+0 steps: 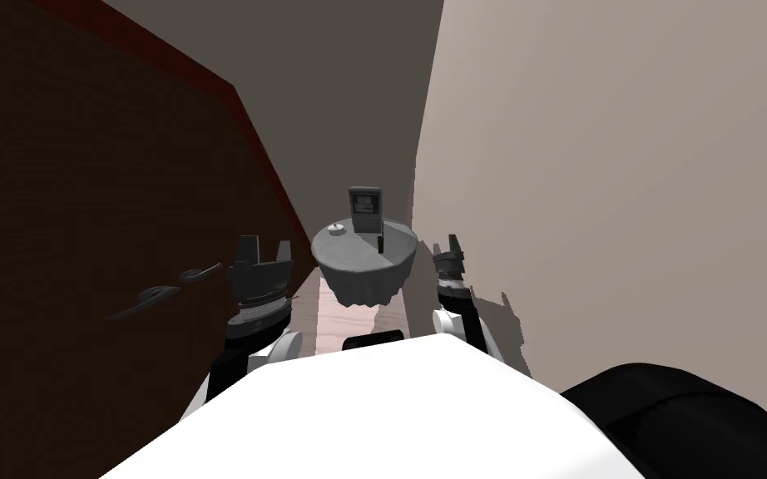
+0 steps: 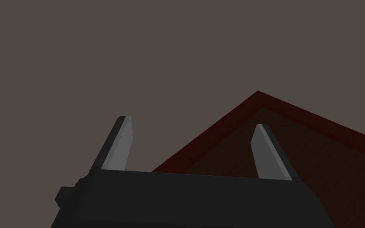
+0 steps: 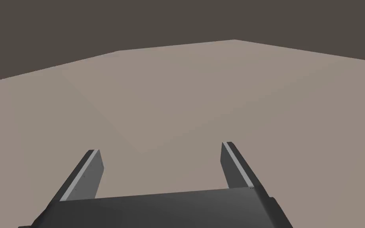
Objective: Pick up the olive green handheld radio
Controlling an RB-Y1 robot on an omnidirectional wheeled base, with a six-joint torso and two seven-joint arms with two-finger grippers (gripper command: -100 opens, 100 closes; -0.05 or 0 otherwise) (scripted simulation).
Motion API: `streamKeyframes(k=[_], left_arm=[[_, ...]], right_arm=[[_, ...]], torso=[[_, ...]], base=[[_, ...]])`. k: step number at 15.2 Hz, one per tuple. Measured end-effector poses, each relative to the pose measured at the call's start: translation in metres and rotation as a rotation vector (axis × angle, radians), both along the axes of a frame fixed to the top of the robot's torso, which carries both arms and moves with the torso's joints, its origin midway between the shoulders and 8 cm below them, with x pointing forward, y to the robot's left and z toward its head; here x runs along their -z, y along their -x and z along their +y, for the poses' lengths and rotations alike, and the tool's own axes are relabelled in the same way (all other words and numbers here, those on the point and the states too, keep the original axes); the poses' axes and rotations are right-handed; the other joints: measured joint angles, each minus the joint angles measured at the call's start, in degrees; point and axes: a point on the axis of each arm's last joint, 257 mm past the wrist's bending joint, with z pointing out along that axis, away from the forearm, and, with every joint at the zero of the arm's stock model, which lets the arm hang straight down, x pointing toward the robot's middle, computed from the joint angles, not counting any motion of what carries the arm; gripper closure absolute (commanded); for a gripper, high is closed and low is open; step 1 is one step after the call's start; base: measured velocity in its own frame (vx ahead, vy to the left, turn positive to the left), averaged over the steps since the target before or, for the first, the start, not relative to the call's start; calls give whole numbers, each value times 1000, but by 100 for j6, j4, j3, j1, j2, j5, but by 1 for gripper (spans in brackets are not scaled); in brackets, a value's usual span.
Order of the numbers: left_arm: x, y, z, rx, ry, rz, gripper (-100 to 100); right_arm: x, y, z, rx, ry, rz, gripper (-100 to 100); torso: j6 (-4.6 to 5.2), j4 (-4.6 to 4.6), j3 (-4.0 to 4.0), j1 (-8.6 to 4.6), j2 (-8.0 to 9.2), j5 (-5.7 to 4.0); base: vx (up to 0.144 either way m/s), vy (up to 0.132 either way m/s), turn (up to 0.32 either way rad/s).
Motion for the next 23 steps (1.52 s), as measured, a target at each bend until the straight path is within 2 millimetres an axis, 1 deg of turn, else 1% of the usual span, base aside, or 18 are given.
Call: streamKeyframes(k=[8,11,14,17,19,21,23], left_arm=[[0,0,0,0,0,0,0],[0,0,0,0,0,0,0],[0,0,0,0,0,0,0],[0,0,0,0,0,0,0],[0,0,0,0,0,0,0],[0,0,0,0,0,0,0],[0,0,0,0,0,0,0]], right_arm=[[17,-8,8,-34,158,73,-100],[29,-14,6,-33,238,120,-100],[45,-20,2,-24,328,175,-100],[61,-26,-5,-7,423,232,-100],[72,-32,-14,11,491,274,-100],[87,-35,-25,32,564,320,-100],[96,-38,-34,52,626,355,-100]], torso=[[-1,-1,-3,20,-4,5],[-1,-1,-3,29,-5,7],[-1,-2,-4,39,-7,9],[-2,-3,-6,45,-10,10],[-1,-3,-6,50,-10,11],[-2,-3,-8,56,-14,12],[-2,-3,-8,56,-14,12]], base=[[8,46,28],[12,83,45],[21,107,59],[23,117,70],[26,122,58],[41,136,73],[26,138,94]])
